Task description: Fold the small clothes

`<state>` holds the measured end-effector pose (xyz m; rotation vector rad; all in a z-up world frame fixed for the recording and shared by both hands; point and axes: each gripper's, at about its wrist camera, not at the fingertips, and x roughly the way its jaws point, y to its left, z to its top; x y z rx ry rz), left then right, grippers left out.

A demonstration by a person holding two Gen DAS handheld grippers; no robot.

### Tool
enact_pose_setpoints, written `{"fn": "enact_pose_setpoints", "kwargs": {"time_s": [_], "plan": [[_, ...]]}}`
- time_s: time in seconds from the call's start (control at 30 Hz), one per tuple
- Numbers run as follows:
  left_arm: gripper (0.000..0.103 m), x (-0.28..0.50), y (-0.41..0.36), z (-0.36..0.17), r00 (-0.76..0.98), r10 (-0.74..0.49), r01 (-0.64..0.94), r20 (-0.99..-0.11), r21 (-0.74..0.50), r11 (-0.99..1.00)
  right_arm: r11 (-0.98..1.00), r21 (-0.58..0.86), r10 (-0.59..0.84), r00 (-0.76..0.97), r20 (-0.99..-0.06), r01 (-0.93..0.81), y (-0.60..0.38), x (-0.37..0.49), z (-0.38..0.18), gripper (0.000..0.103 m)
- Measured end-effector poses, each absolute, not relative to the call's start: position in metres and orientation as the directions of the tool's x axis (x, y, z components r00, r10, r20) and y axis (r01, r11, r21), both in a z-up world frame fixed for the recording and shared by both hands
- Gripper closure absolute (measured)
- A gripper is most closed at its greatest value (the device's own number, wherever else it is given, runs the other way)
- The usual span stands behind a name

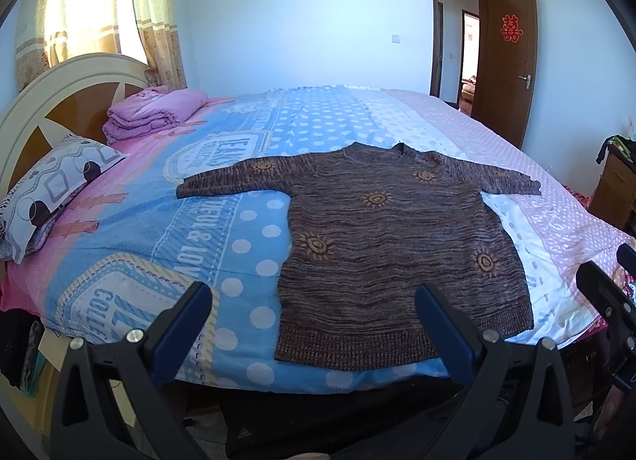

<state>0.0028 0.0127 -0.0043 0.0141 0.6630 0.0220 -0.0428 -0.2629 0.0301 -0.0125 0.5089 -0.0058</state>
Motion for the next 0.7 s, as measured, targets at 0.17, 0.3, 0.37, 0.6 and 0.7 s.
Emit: {"fn": "enact_pose_setpoints", "kwargs": {"time_s": [0.17, 0.3, 0.37, 0.6, 0.7], "plan": [[0.0, 0.0032, 0.0128, -0.0044, 0.788, 0.027, -0.017, -0.615, 0.022, 1.0, 1.0, -0.011, -0.006, 0.87, -0.494, 0.001, -0.2635, -0.0417, 0.0286, 0.001], [0.0, 0.003, 0.0133, -0.0045, 0.788, 0.028, -0.018, -0.616, 0.022, 1.0, 1.0, -0.009, -0.005, 0.867, -0.499, 0.0, -0.2634, -0.0409, 0.0281, 0.001], [0.0, 0.0028, 0.0136, -0.0047, 0.788, 0.027, -0.017, -0.615, 0.022, 1.0, 1.0, -0.009, -0.005, 0.866, -0.499, 0.001, -0.2635, -0.0411, 0.0278, 0.001], [0.0, 0.0027, 0.0135, -0.0049, 0.788, 0.029, -0.019, -0.615, 0.022, 1.0, 1.0, -0.005, -0.003, 0.862, -0.508, 0.0, -0.2644, -0.04, 0.0266, 0.001], [0.0, 0.0029, 0.0147, -0.0046, 0.788, 0.028, -0.018, -0.615, 0.023, 1.0, 1.0, 0.0, -0.003, 0.859, -0.512, 0.003, -0.2662, -0.0387, 0.0262, 0.001]]}}
